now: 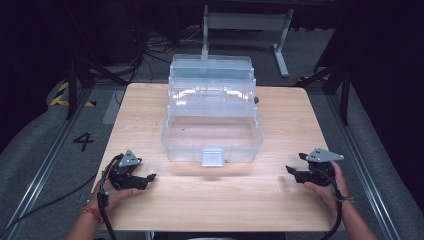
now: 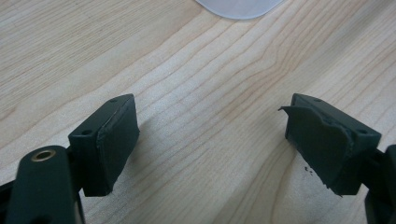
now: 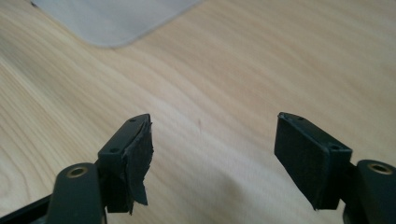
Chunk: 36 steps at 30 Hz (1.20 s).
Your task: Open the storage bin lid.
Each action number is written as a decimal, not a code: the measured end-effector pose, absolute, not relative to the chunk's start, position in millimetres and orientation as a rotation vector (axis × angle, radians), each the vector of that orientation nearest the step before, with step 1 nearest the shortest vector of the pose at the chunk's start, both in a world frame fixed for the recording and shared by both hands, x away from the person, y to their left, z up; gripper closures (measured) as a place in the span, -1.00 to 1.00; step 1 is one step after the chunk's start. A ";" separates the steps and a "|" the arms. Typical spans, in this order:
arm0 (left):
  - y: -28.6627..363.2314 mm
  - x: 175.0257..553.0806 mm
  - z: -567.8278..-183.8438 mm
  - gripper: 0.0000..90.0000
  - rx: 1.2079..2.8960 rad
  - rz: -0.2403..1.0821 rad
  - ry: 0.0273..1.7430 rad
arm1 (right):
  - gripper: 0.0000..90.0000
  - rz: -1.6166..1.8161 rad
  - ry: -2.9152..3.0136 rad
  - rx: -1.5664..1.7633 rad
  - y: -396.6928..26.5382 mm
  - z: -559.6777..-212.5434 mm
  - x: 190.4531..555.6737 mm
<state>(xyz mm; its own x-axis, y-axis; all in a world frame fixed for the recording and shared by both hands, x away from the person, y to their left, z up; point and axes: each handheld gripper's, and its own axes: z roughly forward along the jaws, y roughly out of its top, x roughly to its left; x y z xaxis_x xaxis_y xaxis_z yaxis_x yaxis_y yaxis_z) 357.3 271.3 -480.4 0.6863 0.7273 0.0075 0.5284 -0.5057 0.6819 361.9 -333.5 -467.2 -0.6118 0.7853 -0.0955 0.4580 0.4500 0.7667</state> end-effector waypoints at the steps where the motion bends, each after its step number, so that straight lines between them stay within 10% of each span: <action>1: 271.1 357.3 -480.4 -0.61 2.230 0.386 0.961 | -0.40 1.035 2.291 1.096 -340.4 -477.0 358.5; 36: 268.7 358.7 -481.4 -0.65 2.218 0.379 0.971 | -0.56 1.028 2.299 1.168 -352.0 -486.6 351.6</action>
<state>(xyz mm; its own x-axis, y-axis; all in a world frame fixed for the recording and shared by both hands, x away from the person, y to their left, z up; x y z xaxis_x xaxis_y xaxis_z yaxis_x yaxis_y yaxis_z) 358.7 268.7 -481.4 0.6794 0.7337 -0.0044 0.5367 -0.4928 0.6849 351.6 -352.0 -486.6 -0.5915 0.8063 0.0054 0.5414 0.3922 0.7437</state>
